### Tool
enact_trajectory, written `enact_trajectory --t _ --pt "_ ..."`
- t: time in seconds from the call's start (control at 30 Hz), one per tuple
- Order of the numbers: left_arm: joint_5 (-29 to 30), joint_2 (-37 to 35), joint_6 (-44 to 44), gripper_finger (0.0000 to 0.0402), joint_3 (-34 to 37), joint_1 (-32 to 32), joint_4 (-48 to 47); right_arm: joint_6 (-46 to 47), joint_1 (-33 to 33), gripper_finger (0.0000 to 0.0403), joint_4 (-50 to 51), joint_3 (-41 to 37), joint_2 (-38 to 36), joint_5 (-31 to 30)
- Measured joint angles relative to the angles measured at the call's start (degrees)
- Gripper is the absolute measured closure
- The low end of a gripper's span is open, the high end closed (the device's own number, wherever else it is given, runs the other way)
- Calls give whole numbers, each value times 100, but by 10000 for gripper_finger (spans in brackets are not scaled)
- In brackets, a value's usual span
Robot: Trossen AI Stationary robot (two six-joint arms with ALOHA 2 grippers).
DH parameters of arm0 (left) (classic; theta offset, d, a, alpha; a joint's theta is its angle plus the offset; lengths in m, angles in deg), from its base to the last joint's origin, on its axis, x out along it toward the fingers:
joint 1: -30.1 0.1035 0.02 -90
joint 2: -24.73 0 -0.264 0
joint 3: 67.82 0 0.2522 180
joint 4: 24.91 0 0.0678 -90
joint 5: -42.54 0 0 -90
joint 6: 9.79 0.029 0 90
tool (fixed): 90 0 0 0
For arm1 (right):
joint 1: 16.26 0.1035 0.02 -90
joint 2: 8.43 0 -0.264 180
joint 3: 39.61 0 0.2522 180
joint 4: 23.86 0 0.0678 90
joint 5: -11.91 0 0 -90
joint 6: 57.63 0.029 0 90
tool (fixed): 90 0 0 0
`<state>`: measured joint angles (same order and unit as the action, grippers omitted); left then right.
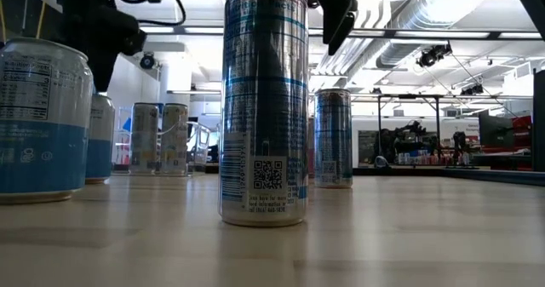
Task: Sort soda cans
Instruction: Put the top blue-white soda can into the top right transparent bin
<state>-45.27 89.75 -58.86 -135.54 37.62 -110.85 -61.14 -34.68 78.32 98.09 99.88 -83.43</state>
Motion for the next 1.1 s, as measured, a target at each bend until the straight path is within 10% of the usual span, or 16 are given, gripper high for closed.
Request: enact_trajectory --t 0.9,1.1 --pt "-359 961 -180 70 920 -169 978 61 17 18 -29 0 -26 133" --pt "-460 922 29 124 873 -169 923 -64 17 18 157 -4 -156 131"
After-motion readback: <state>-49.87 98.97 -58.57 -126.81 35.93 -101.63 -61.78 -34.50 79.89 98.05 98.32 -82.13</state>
